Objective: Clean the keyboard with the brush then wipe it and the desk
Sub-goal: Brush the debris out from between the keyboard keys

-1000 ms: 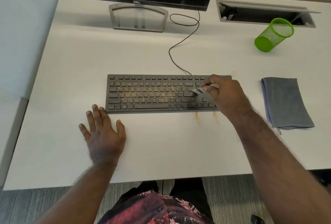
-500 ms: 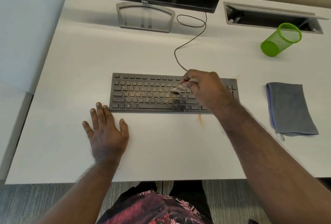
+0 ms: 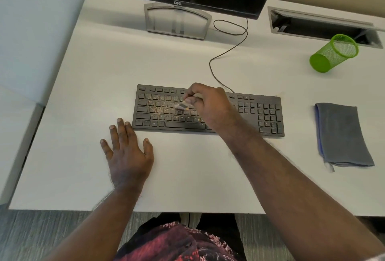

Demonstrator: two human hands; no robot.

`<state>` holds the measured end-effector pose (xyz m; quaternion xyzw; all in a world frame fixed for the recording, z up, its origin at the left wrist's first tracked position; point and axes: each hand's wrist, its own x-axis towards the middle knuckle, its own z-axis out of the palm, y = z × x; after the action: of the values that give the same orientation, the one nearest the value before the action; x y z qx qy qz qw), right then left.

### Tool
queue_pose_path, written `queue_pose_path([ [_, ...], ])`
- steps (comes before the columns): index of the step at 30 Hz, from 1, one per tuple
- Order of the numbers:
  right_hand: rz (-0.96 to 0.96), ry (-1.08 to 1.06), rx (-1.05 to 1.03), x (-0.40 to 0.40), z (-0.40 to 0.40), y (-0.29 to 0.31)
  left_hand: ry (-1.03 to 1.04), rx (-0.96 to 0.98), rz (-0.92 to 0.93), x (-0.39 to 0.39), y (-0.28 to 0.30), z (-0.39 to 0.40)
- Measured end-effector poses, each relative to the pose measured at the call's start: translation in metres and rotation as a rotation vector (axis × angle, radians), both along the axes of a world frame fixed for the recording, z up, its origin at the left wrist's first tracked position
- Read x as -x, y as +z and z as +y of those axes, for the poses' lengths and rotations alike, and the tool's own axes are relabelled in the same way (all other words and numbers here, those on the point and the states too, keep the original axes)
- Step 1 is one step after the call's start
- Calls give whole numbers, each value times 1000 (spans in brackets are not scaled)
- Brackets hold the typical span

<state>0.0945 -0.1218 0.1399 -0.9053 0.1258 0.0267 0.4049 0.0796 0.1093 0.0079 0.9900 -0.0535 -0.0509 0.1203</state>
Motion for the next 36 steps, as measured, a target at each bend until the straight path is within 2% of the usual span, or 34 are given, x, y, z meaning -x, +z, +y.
queue_pose_path([
  [5,-4,19,-27,-11,19,-1,-5,-4,6,0,-1,0],
  [16,49,-4,128,-15,9,14,-12,-9,-9,0,-1,1],
  [23,6,72,46,-33,45,3,-7,-1,-27,0,-2,0],
  [36,-79,72,-205,-60,88,-5,-3,-7,-32,0,-1,-1],
])
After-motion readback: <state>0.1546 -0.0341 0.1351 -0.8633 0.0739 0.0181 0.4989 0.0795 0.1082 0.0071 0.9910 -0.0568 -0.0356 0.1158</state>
